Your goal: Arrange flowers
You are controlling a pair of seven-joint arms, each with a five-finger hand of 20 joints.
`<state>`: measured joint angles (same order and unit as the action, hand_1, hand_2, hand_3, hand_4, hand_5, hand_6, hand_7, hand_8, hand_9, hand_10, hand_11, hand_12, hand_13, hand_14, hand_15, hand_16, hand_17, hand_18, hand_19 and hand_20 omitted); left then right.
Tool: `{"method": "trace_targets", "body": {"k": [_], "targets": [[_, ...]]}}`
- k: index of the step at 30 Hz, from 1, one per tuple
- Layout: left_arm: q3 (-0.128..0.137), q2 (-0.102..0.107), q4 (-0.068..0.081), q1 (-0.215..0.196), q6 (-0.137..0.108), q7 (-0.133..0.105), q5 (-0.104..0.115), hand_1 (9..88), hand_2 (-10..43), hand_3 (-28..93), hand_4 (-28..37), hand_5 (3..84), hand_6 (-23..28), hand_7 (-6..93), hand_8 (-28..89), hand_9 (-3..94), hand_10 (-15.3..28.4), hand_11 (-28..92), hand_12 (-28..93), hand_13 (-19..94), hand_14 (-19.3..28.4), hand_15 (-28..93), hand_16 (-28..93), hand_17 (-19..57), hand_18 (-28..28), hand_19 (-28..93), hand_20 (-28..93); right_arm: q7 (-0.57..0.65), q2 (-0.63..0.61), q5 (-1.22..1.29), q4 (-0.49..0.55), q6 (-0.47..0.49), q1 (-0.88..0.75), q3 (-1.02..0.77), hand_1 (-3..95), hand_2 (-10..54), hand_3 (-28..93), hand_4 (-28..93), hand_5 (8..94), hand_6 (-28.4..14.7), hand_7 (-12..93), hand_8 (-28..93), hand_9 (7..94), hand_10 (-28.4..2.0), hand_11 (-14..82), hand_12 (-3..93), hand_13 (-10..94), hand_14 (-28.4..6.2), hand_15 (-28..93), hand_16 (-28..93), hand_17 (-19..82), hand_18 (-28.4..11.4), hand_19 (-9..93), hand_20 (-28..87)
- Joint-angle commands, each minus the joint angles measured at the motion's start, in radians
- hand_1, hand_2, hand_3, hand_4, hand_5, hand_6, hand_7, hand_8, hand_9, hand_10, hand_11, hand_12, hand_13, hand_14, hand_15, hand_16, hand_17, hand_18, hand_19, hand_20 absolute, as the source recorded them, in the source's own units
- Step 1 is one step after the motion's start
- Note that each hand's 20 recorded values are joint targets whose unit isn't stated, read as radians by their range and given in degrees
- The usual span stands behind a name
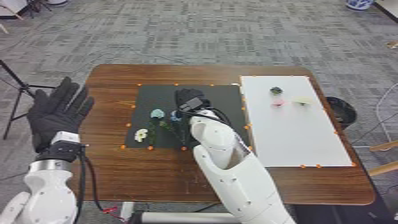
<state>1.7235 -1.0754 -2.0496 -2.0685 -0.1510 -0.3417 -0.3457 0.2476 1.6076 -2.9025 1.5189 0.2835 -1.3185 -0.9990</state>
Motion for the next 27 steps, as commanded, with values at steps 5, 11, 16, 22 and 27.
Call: {"method": "trace_targets", "body": {"k": [5,11,16,22,27], "targets": [[-0.004,0.0,-0.007,-0.015,0.02,-0.002,0.003,24.0,16.3,65,-28.3,39.2,7.6,11.4,-10,30.9,12.8,16,6,24,13.9,19,-4,-6.7,14.2,35,8,-0.018,0.016,-0.035,0.003,0.004,-0.028,-0.006,55.5,-9.5,59,-28,70.9,-1.5,18,-6,67.3,-12.3,13.3,14.5,74,-6.0,63,28,38,-21.1,80,29],[-0.017,0.005,-0.004,-0.006,0.019,-0.004,0.005,24.0,16.3,65,-28.3,39.2,7.7,11.4,-10,30.9,12.9,16,6,24,13.9,19,-4,-6.6,14.1,35,8,-0.039,0.032,-0.055,-0.022,-0.02,-0.032,-0.018,62.3,-9.5,49,-28,73.3,-1.0,22,-1,68.7,-10.4,14.0,14.7,74,-5.9,63,28,38,-20.9,80,30],[-0.025,0.008,0.002,0.007,0.025,0.001,0.004,23.9,16.3,65,-28.3,39.2,7.6,11.4,-10,30.9,12.9,16,6,24,13.9,19,-4,-6.7,14.1,35,8,-0.027,0.026,-0.044,-0.036,-0.083,-0.028,-0.019,62.7,-9.5,55,-28,75.0,-0.1,35,3,72.1,-9.3,13.6,17.2,75,-5.5,63,29,38,-20.7,80,32],[-0.02,0.01,0.001,0.0,0.022,0.0,0.004,23.9,16.2,66,-28.3,39.1,7.6,11.3,-10,30.9,13.0,16,6,24,14.0,19,-4,-6.6,14.1,35,8,-0.014,0.006,-0.015,-0.017,-0.136,-0.019,-0.004,62.5,-9.5,59,-28,75.9,-0.2,39,6,75.0,-8.7,9.8,21.9,76,-5.0,61,33,39,-20.4,80,33],[-0.022,0.012,0.001,0.002,0.024,0.003,0.005,24.0,16.2,66,-28.3,39.0,7.5,11.4,-10,30.9,12.9,16,6,24,14.1,19,-3,-6.6,14.1,35,8,-0.033,-0.001,0.016,0.024,-0.132,-0.02,0.018,61.8,-9.5,61,-28,75.9,-0.3,39,6,75.3,-8.8,9.4,22.4,76,-5.0,62,32,39,-20.5,80,33]]}}
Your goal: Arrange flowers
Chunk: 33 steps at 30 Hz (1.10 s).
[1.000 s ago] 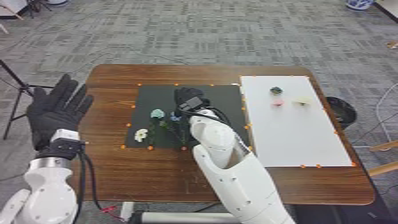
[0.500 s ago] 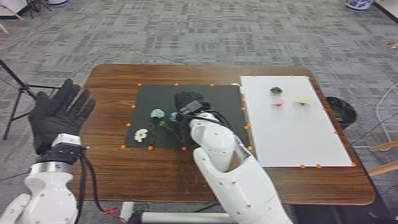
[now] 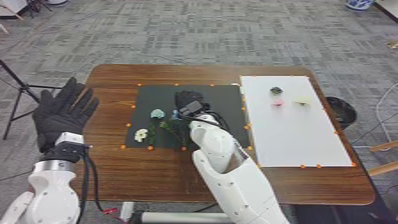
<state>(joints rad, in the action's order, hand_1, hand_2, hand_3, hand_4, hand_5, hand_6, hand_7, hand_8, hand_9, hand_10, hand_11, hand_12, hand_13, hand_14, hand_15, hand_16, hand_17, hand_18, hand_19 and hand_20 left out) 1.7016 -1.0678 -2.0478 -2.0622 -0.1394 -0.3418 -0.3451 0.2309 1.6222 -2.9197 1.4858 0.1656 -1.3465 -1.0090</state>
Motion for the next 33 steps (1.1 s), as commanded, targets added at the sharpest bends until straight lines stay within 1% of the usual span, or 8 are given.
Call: {"method": "trace_targets", "body": {"k": [1,8,17,20,23,26,29,33], "targets": [[-0.001,0.005,0.0,-0.002,0.014,0.005,0.003,23.9,16.2,66,-28.3,39.0,7.5,11.5,-10,30.9,12.9,16,6,24,14.1,19,-3,-6.6,14.1,35,8,-0.019,-0.019,0.038,0.067,-0.019,0.004,0.038,61.7,-9.5,61,-28,75.9,-0.3,39,6,75.3,-8.7,9.4,22.4,76,-5.0,62,32,39,-20.5,80,33],[-0.009,0.014,0.001,0.01,0.011,0.012,-0.002,24.0,16.1,66,-28.3,39.0,7.5,11.5,-10,30.8,12.9,16,6,24,14.1,19,-4,-6.7,14.1,35,8,-0.059,-0.015,0.006,0.102,-0.039,-0.03,0.08,61.0,-9.5,62,-28,76.0,-0.5,39,6,75.2,-8.9,9.3,22.4,76,-5.0,62,33,39,-20.5,80,33],[-0.019,0.017,0.006,0.021,0.014,0.02,-0.004,23.9,16.2,66,-28.3,39.1,7.6,11.5,-10,30.9,13.0,16,6,24,14.1,19,-4,-6.7,14.1,35,8,-0.051,0.01,-0.04,0.061,-0.019,-0.036,0.059,60.4,-9.5,64,-28,76.2,-0.6,39,5,75.1,-8.7,9.7,22.2,76,-4.8,61,34,39,-20.5,80,33],[-0.018,0.016,0.006,0.02,0.012,0.024,-0.004,24.2,16.3,65,-28.3,39.0,7.6,11.5,-10,30.9,12.9,16,6,24,14.1,19,-4,-6.7,14.1,35,8,-0.025,0.017,-0.027,0.053,-0.016,-0.042,0.049,60.4,-9.5,64,-28,76.0,-0.5,38,4,75.1,-8.6,9.7,22.2,76,-4.8,61,34,39,-20.6,80,33],[-0.012,0.015,0.004,0.016,0.011,0.02,-0.004,24.3,16.4,65,-28.3,39.1,7.6,11.6,-10,30.9,12.8,16,6,24,14.1,19,-3,-6.7,14.1,35,8,-0.043,0.014,-0.043,0.054,-0.008,-0.046,0.045,60.0,-9.5,65,-28,75.3,-0.5,37,3,74.1,-8.9,10.3,21.7,76,-4.6,61,35,39,-20.7,80,33],[-0.004,0.01,0.004,0.016,0.019,0.032,-0.013,24.6,16.5,65,-28.3,39.1,7.7,11.6,-10,30.9,12.8,16,6,24,14.1,20,-4,-6.7,14.1,35,8,-0.041,0.017,-0.033,0.061,0.01,-0.049,0.044,59.1,-9.5,66,-28,74.6,-0.6,34,1,72.9,-9.3,11.8,20.3,75,-4.3,60,36,39,-20.7,80,33],[-0.006,0.012,0.006,0.022,0.027,0.035,-0.015,24.5,16.7,65,-28.3,39.8,8.2,11.6,-10,31.1,12.9,16,6,25,14.2,20,-3,-6.7,14.1,35,8,-0.042,0.014,-0.039,0.064,0.013,-0.048,0.047,58.9,-9.5,66,-28,74.3,-0.7,32,0,72.4,-9.9,12.8,19.4,75,-4.5,60,37,39,-20.7,80,33],[-0.009,0.013,0.008,0.026,0.025,0.033,-0.014,24.6,17.0,65,-28.3,40.0,8.2,11.7,-10,31.5,13.1,17,6,25,14.3,22,-3,-6.7,14.1,35,8,-0.037,0.013,-0.036,0.068,0.024,-0.048,0.048,58.9,-9.5,66,-28,73.8,-0.7,30,0,71.5,-10.2,14.5,17.0,74,-4.3,60,37,38,-20.8,80,32]]}}
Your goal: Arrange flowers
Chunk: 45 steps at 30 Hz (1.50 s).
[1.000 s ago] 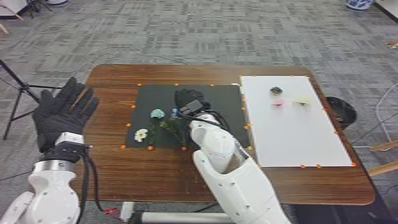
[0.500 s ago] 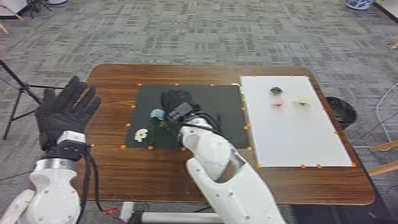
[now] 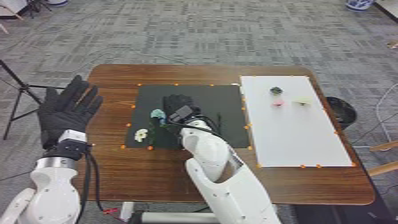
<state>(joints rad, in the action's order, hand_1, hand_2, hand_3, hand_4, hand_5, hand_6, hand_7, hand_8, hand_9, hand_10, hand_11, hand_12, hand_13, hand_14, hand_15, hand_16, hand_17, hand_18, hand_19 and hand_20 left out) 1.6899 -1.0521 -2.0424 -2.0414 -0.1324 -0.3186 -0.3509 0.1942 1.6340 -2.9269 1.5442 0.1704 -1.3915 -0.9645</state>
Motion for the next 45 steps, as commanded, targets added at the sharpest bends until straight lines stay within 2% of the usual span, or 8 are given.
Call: {"method": "trace_targets", "body": {"k": [1,11,14,19,31,35,42,45], "targets": [[0.004,-0.003,0.002,0.005,0.02,0.01,-0.008,24.5,17.0,65,-28.3,40.0,8.2,11.7,-10,31.5,13.1,17,6,25,14.3,22,-4,-6.7,14.1,35,8,-0.001,-0.002,-0.029,0.011,0.017,-0.002,0.005,58.9,-9.5,66,-28,73.8,-0.6,29,0,71.4,-10.3,14.7,16.8,74,-4.3,60,37,38,-20.7,80,32],[0.014,-0.003,-0.003,-0.006,0.018,0.003,-0.003,24.5,15.7,68,-28.3,40.7,8.5,12.4,-10,31.9,13.3,17,6,25,14.3,22,-4,-6.7,14.0,35,8,0.008,-0.007,-0.041,0.018,0.041,-0.003,0.005,54.7,-9.5,69,-28,72.1,-0.9,25,-1,69.2,-11.4,14.6,15.3,73,-4.4,60,37,37,-21.1,79,32],[0.013,-0.003,-0.004,-0.007,0.01,0.012,-0.019,25.4,14.6,68,-28.3,40.9,8.3,12.6,-10,31.9,13.2,17,6,25,14.2,22,-4,-6.7,14.0,35,8,0.027,-0.01,-0.033,0.017,0.03,-0.003,0.011,52.1,-9.5,72,-28,70.7,-0.7,23,-2,68.1,-11.9,14.2,15.2,73,-4.2,59,37,37,-21.2,79,32],[0.008,-0.003,-0.003,-0.005,0.014,0.01,-0.006,27.4,13.0,68,-28.3,41.9,8.1,13.5,-10,32.1,13.1,17,6,26,14.1,23,-4,-6.7,14.0,35,8,0.045,-0.021,-0.021,0.027,0.031,-0.004,0.016,49.8,-9.5,74,-28,69.0,-0.5,20,-12,66.7,-12.5,13.7,15.0,73,-4.7,60,36,37,-21.3,79,32],[0.023,-0.015,-0.01,-0.031,0.011,0.002,0.002,27.4,13.0,68,-28.3,41.3,8.2,13.3,-11,32.0,13.0,17,6,26,14.1,23,-5,-6.6,13.9,35,8,0.089,-0.051,0.08,0.097,0.041,0.005,-0.04,47.9,-9.5,76,-28,66.4,-1.6,18,-13,63.7,-13.7,12.2,14.4,73,-5.7,61,34,37,-21.6,80,31],[0.024,-0.021,-0.003,-0.019,0.016,0.001,0.007,26.5,14.0,67,-28.3,40.7,8.1,12.7,-11,32.0,12.9,17,6,25,14.2,22,-5,-6.6,14.0,35,8,0.146,-0.116,0.165,0.157,-0.01,0.027,-0.095,46.7,-9.5,76,-28,65.6,-2.1,17,-12,63.2,-14.0,12.1,14.3,72,-6.4,62,33,37,-21.7,80,31],[0.049,-0.022,-0.021,-0.041,-0.009,-0.019,0.0,25.6,14.6,67,-28.3,40.3,7.8,12.2,-10,32.0,13.0,17,6,25,14.3,22,-4,-6.7,14.0,35,8,0.173,-0.321,0.224,0.235,-0.073,-0.019,-0.226,45.5,-9.5,77,-28,63.0,-3.2,16,-12,60.3,-14.3,11.4,14.3,71,-6.9,64,29,36,-21.5,80,30],[0.057,-0.02,-0.023,-0.05,-0.015,-0.021,0.0,25.7,14.6,67,-28.3,40.3,7.8,12.1,-10,32.0,12.9,17,6,25,14.2,22,-4,-6.7,14.0,35,8,0.149,-0.35,0.257,0.237,0.034,-0.032,-0.312,49.8,-9.5,74,-28,61.1,-2.5,17,-12,57.9,-13.2,11.1,14.2,69,-5.2,63,34,35,-20.3,79,30]]}}
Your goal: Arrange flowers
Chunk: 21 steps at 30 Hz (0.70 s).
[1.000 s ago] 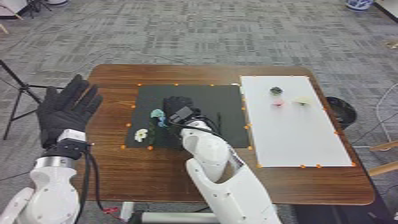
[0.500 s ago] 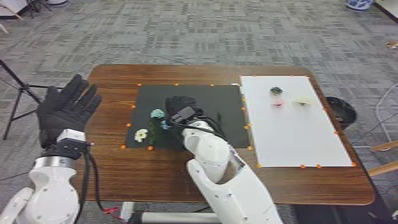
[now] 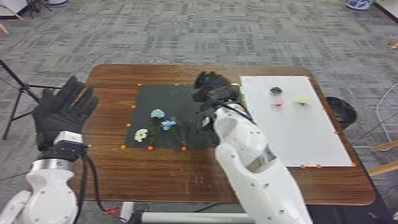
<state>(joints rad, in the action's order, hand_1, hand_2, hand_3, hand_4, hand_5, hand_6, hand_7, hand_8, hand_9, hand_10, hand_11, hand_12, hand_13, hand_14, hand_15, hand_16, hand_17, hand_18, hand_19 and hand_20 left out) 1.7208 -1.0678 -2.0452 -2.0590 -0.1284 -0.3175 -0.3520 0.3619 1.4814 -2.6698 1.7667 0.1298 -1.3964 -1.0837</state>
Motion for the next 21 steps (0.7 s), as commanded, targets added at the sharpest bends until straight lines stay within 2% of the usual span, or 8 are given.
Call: {"method": "trace_targets", "body": {"k": [1,4,9,14,16,20,21], "targets": [[0.027,-0.007,-0.021,-0.035,-0.021,-0.026,0.0,25.8,14.6,67,-28.3,40.3,7.8,12.1,-10,31.9,12.8,17,6,25,14.2,22,-4,-6.7,14.0,35,8,-0.014,-0.21,-0.026,0.014,0.083,-0.037,-0.208,51.4,-9.5,74,-28,59.7,-2.3,17,-12,56.4,-12.7,11.0,14.1,68,-4.6,63,36,34,-19.8,78,30],[0.018,-0.009,-0.018,-0.034,-0.018,-0.037,0.006,25.9,14.6,67,-28.3,40.2,7.8,12.1,-10,32.0,12.8,17,6,25,14.2,22,-4,-6.7,14.0,35,8,0.015,-0.252,-0.047,0.013,0.097,-0.055,-0.242,53.8,-9.5,73,-28,58.7,-2.3,17,-12,54.7,-12.4,10.3,13.7,66,-4.1,62,37,34,-19.6,77,30],[0.014,-0.007,-0.018,-0.035,-0.021,-0.035,0.005,25.9,14.8,67,-28.3,40.6,7.5,12.3,-10,32.9,12.7,16,6,25,14.2,22,-4,-6.7,14.1,35,8,0.054,-0.298,-0.06,-0.009,0.152,-0.058,-0.274,55.5,-9.5,72,-28,58.0,-2.7,16,-12,54.3,-12.0,9.9,13.3,67,-3.3,60,38,34,-19.7,77,31],[0.016,-0.009,-0.017,-0.036,-0.029,-0.032,0.004,25.7,15.0,67,-28.3,40.7,7.5,12.4,-10,32.9,12.6,16,6,25,14.2,22,-4,-6.7,14.1,35,8,0.054,-0.304,-0.069,-0.041,0.156,-0.07,-0.287,57.5,-9.5,71,-28,57.9,-2.6,15,-12,52.9,-11.6,9.3,13.0,66,-2.3,57,39,33,-20.0,76,31],[0.016,-0.01,-0.02,-0.041,-0.042,-0.034,0.005,25.6,15.0,67,-28.3,40.7,7.6,12.4,-10,32.0,12.5,16,6,25,14.1,22,-4,-6.7,14.1,35,8,0.045,-0.293,-0.067,-0.043,0.164,-0.079,-0.293,57.8,-9.5,71,-28,56.9,-2.4,15,-12,51.8,-11.1,8.9,12.7,66,-2.3,57,39,33,-19.9,76,31],[0.018,-0.016,-0.022,-0.043,-0.045,-0.037,0.007,25.5,14.9,67,-28.3,40.4,7.5,12.5,-10,30.3,12.2,16,6,24,13.7,21,-4,-6.7,14.1,35,8,0.038,-0.277,-0.079,-0.069,0.182,-0.07,-0.285,58.2,-9.5,70,-28,56.1,-2.2,15,-12,50.8,-10.2,8.7,12.1,66,-2.8,57,39,34,-19.7,76,30],[0.014,-0.014,-0.023,-0.04,-0.054,-0.04,0.009,25.6,14.9,67,-28.3,40.2,7.6,12.5,-10,29.9,12.1,16,6,24,13.6,21,-4,-6.7,14.1,35,8,0.04,-0.275,-0.073,-0.076,0.186,-0.066,-0.282,58.2,-9.5,70,-28,56.0,-2.2,15,-12,50.5,-10.0,8.6,11.9,67,-2.8,57,39,34,-19.6,76,30]]}}
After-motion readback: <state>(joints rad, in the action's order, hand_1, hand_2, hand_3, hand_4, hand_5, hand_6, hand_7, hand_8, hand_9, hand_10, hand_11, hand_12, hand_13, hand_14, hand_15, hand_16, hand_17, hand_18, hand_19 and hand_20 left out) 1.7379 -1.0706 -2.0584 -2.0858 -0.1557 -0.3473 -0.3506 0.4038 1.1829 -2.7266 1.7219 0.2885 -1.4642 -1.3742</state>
